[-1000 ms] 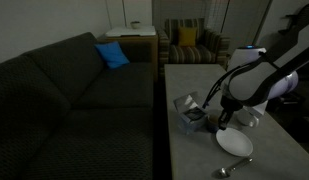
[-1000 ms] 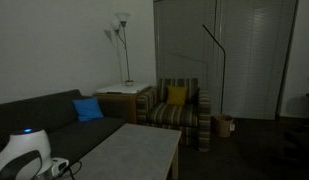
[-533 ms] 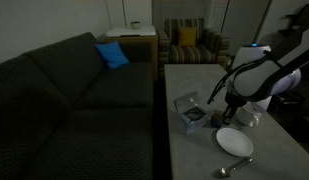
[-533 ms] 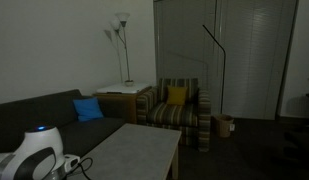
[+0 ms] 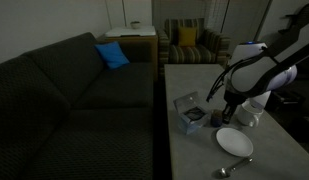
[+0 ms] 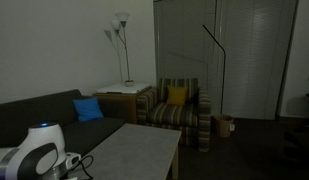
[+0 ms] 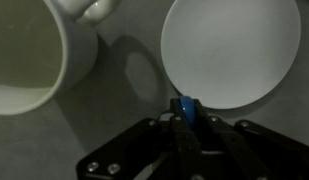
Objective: Put the mug at the right edge of the box
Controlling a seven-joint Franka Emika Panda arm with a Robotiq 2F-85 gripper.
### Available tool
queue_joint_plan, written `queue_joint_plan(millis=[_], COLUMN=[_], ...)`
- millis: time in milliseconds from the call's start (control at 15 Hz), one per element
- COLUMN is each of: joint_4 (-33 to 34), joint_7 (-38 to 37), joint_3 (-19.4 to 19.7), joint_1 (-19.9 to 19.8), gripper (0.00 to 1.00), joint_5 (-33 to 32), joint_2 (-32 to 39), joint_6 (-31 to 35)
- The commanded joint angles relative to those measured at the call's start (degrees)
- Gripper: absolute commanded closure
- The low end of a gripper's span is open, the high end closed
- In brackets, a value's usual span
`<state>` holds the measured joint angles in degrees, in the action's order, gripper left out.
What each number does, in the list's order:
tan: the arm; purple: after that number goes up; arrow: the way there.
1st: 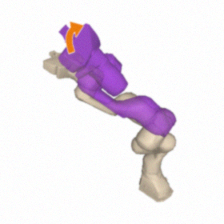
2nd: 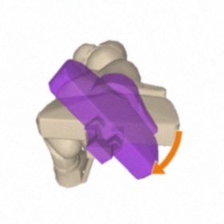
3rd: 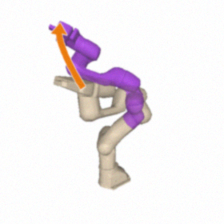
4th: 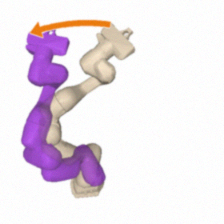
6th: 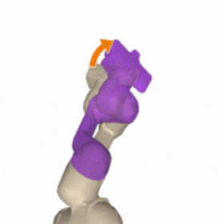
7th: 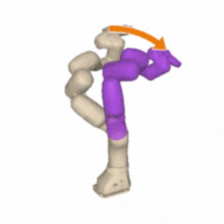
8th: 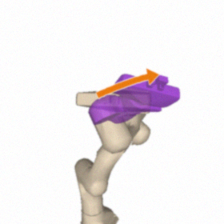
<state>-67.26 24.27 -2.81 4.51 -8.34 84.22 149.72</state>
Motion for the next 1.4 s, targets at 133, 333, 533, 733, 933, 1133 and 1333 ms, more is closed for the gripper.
queue_joint_plan(millis=[133,333,533,733,933,1133,1333], joint_4=[1.37,1.24,1.11,0.96,0.98,0.83,0.7], joint_7=[0.07,0.24,0.5,1.21,1.14,1.35,1.31], joint_3=[-0.53,-0.65,-0.92,-1.42,-1.45,-1.76,-1.86], joint_1=[-0.6,-0.65,-0.78,-1.09,-1.08,-1.25,-1.27], gripper=[0.97,0.97,0.97,0.9,0.76,0.65,0.58], joint_5=[-1.83,-2.08,-2.15,-2.12,-2.07,-1.97,-1.93], joint_2=[0.0,0.0,0.03,0.08,0.13,0.13,0.13], joint_6=[-2.69,-2.71,-2.73,-2.82,-2.72,-2.49,-2.18])
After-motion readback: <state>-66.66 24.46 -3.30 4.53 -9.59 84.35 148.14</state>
